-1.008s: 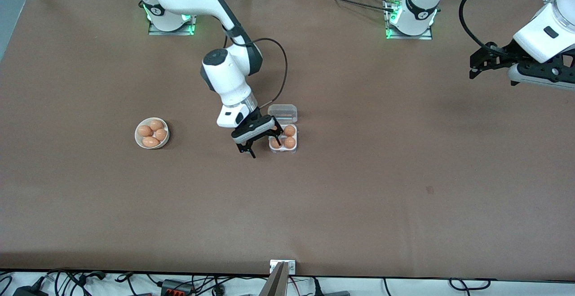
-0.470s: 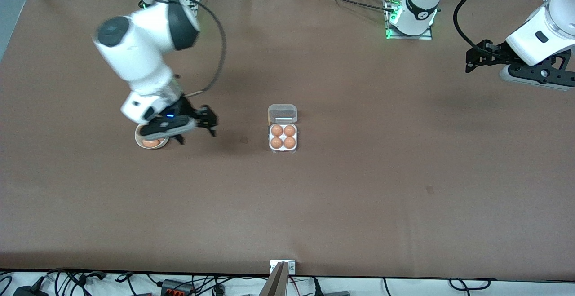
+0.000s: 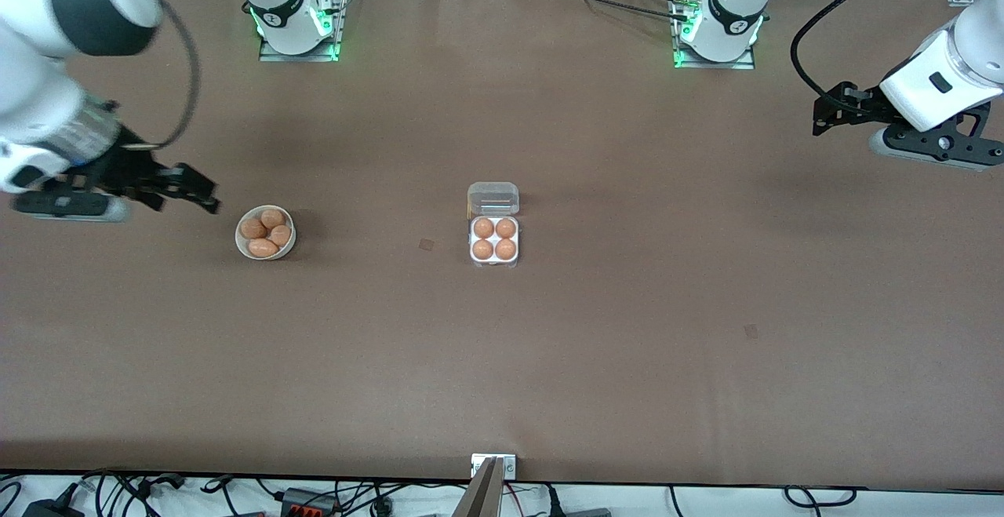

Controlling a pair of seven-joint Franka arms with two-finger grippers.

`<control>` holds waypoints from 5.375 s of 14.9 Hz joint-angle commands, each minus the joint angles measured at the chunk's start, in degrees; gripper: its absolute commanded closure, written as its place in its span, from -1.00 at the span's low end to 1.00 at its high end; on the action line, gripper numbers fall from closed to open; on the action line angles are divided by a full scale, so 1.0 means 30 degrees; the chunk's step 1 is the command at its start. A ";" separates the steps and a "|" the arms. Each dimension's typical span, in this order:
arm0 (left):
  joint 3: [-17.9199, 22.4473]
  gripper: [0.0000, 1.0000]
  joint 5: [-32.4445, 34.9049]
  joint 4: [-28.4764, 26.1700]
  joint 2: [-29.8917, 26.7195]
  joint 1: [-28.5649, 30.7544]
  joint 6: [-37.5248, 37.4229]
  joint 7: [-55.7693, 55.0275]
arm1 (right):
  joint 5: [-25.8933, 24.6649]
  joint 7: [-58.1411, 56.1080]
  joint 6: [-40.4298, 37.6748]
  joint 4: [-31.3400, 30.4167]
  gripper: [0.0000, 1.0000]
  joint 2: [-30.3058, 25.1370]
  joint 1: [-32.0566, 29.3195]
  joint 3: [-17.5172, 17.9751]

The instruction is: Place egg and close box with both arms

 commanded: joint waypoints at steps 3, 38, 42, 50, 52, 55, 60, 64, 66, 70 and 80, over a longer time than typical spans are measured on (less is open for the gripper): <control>-0.0133 0.93 0.0334 0.2089 0.1358 -0.0132 -0.1580 0.0303 | -0.3880 0.0301 -0.4909 0.4328 -1.00 0.0463 -0.1358 0.0504; -1.0299 0.98 0.4983 -0.0985 1.1961 -0.6548 1.3178 -1.7480 | -0.2071 0.0448 -0.6821 0.4335 -1.00 -0.0034 -0.4288 0.2877; -0.9508 0.98 0.6952 -0.0868 1.2755 -0.6490 1.5700 -1.8242 | -0.2071 0.0301 -0.6792 0.4335 -1.00 -0.0004 -0.4288 0.2878; -0.9009 0.98 0.7394 0.0247 1.2729 -0.5963 1.6731 -1.8213 | -0.2042 0.0330 -0.6879 0.4336 -1.00 -0.0033 -0.4288 0.2907; -0.9039 0.98 0.7423 0.0332 1.2173 -0.5788 1.4575 -1.7922 | -0.2042 0.0331 -0.6909 0.4335 -1.00 -0.0034 -0.4288 0.2907; -0.9156 0.98 0.7394 0.0450 1.0769 -0.5260 1.0912 -1.7074 | -0.2042 0.0301 -0.6909 0.4365 -1.00 -0.0034 -0.4229 0.2936; -0.9156 0.84 0.7423 0.0509 0.8367 -0.3507 0.5340 -1.3010 | -0.2042 0.0302 -0.6850 0.4452 -1.00 -0.0034 -0.3995 0.2936; -0.9185 -0.99 0.7394 0.1823 0.7542 -0.1629 0.3283 -0.8315 | -0.2042 0.0330 -0.6880 0.4452 -1.00 -0.0034 -0.3995 0.2936; -0.9010 -1.00 0.7365 0.3284 0.7541 -0.1248 0.2061 -0.8194 | -0.2042 0.0302 -0.6880 0.4481 -1.00 -0.0063 -0.3995 0.2936; -0.9273 -1.00 0.5937 0.5602 0.7512 0.1296 -0.0669 -0.6912 | -0.2042 0.0330 -0.6880 0.4482 -1.00 -0.0063 -0.3995 0.2936; -0.1228 -1.00 -0.0516 0.5059 0.3213 0.1778 -0.1732 -0.2290 | -0.2012 0.0213 -0.6938 0.4511 -1.00 -0.0268 -0.3732 0.2937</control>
